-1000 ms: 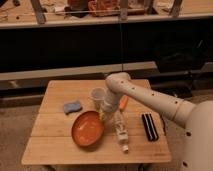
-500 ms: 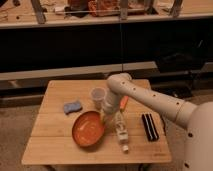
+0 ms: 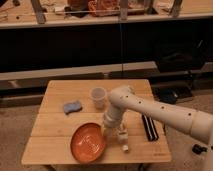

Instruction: Drag the ceramic bowl in a circle

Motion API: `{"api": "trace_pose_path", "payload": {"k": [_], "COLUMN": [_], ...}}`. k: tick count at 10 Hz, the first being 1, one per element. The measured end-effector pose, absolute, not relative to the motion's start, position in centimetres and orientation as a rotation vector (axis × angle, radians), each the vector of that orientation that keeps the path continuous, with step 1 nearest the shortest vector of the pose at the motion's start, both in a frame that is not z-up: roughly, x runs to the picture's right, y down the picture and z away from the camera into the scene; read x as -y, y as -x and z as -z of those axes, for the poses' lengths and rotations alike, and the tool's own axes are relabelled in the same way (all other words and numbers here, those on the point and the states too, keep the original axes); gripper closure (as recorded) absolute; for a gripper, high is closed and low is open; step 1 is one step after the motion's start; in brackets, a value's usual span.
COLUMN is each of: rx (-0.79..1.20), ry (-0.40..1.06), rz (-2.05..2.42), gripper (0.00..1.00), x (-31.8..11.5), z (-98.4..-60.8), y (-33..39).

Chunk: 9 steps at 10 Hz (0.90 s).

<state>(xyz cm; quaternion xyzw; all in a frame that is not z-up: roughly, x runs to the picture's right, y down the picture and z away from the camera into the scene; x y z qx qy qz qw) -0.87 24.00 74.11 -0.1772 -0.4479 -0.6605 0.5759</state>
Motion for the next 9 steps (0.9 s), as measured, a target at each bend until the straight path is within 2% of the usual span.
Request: {"api": "trace_pose_path", "payload": {"k": [3, 9], "rx": [1.062, 1.072], "ry": [0.413, 0.368], "rz": [1.586, 1.540], "gripper": [1.00, 1.00], "x": [-24.2, -18.7], "z": [-74.3, -78.3], "y": [3.7, 5.8]}}
